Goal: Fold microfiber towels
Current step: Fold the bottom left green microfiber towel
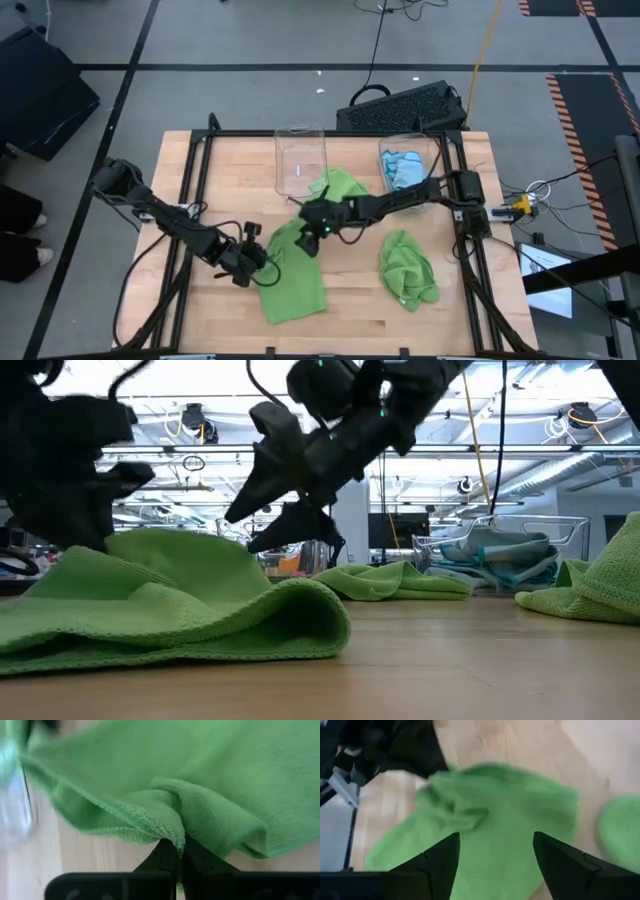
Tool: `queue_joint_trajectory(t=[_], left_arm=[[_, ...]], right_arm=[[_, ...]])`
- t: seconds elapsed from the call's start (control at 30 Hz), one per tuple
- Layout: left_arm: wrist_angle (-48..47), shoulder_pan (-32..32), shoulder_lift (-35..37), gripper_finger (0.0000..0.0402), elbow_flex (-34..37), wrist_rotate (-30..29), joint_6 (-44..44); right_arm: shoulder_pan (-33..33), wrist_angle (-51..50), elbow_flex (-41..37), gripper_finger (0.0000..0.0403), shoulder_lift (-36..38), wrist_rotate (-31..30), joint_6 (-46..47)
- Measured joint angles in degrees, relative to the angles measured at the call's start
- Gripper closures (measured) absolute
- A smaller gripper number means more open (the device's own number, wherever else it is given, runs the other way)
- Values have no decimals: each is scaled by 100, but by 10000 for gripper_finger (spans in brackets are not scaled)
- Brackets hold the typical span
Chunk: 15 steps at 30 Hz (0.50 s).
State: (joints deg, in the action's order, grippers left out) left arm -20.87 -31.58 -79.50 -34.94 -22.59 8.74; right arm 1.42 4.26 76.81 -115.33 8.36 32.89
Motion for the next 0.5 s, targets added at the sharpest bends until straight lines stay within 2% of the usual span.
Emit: queue_joint_trajectory(t=[0.1, 0.2, 0.5], left_arm=[[12, -81, 2, 398, -110, 16, -684], [16, -83, 2, 396, -137, 50, -1128], [17, 22, 2, 397, -137, 52, -1652]], right_arm=[[-204, 481, -180, 155, 2, 71, -405], [-378, 485, -249, 150, -7, 87, -508], [-497, 561, -257, 98, -7, 536, -1124]])
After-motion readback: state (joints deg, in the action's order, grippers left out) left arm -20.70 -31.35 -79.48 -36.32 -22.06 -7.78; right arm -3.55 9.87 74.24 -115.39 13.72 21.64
